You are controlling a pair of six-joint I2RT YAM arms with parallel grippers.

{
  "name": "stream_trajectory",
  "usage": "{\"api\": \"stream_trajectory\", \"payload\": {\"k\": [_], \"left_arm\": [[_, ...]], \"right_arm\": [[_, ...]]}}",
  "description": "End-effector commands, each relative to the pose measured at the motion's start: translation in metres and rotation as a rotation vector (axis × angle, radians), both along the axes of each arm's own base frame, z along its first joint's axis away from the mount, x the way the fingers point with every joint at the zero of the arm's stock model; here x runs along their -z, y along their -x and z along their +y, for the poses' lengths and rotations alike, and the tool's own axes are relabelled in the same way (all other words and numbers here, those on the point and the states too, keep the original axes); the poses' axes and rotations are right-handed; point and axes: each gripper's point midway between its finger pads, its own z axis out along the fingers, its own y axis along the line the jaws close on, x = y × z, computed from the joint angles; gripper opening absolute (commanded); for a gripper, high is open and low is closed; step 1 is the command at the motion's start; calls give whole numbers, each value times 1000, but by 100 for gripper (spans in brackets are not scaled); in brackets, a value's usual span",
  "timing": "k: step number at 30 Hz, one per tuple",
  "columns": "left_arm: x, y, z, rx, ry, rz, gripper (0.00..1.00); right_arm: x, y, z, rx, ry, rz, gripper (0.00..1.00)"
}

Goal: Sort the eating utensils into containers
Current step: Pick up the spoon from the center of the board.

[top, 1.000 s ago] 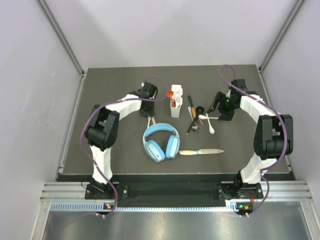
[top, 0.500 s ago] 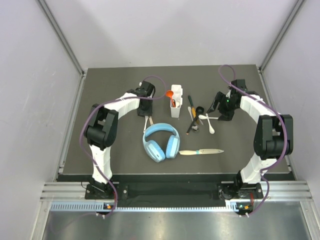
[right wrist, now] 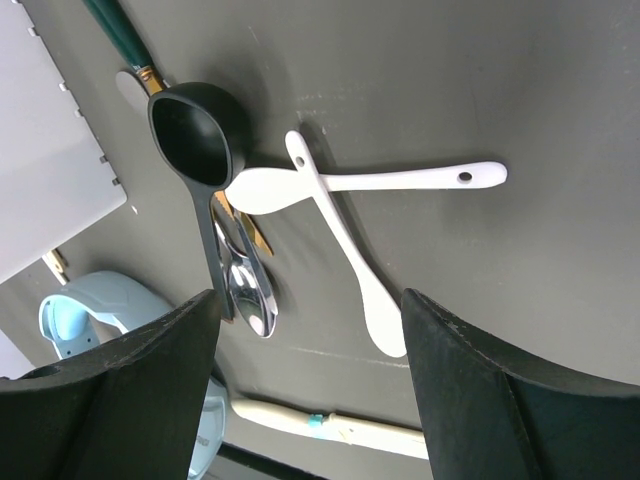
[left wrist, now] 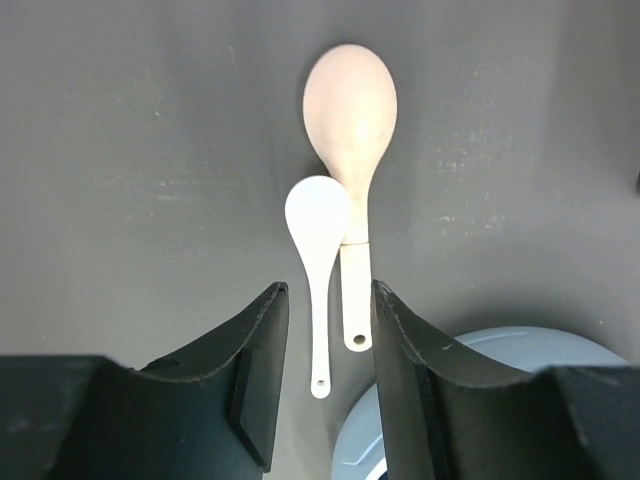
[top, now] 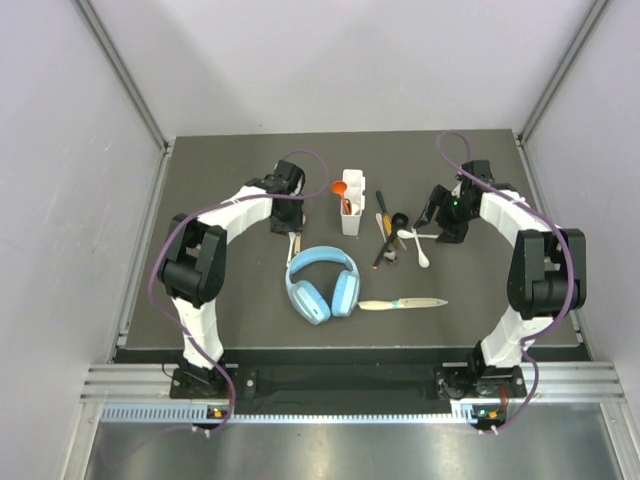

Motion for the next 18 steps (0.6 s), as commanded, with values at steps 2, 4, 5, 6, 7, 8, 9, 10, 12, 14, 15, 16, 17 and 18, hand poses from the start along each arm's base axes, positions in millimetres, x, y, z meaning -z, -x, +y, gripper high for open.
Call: {"api": "stream_trajectory", "payload": {"k": [2, 4, 5, 6, 7, 8, 9, 10, 12, 14, 15, 16, 17, 18], "left_arm": [[-8, 14, 3, 19, 14, 14, 43], [-6, 17, 5, 13, 6, 22, 43], [-4, 20, 7, 8, 1, 26, 43], [-5, 20, 8, 5, -1, 24, 43], [-5, 20, 9, 2, -3, 18, 43], [-3, 22, 11, 1, -10, 23, 43], [-4, 22, 11, 0, -10, 18, 43], [-2, 22, 11, 0, -11, 22, 43], [1, 23, 13, 3, -22, 32, 43], [4, 23, 14, -1, -30, 33, 42], [6, 22, 15, -4, -39, 33, 42], [7, 22, 16, -6, -43, 34, 42], [8, 22, 16, -7, -45, 32, 42], [11, 21, 17, -9, -50, 33, 42]], "right_arm": [[0, -3, -3, -3, -3, -13, 73], [0, -2, -3, -4, -3, -14, 73], [1, -2, -3, -4, -3, -12, 73], [1, -2, -3, -5, -2, -11, 73], [3, -1, -3, -6, -3, -5, 73], [3, -1, -3, -6, -3, -5, 73], [4, -1, -3, -6, -3, -4, 73], [4, -1, -3, -5, -5, -2, 73], [4, -3, -2, -6, -8, -3, 73], [2, -5, -1, -9, -10, -9, 73], [3, -5, -2, -9, -10, -4, 73], [1, -7, -2, -9, -11, -11, 73], [1, -6, -1, -12, -10, -10, 73], [1, -7, -2, -13, -8, -8, 73]]}}
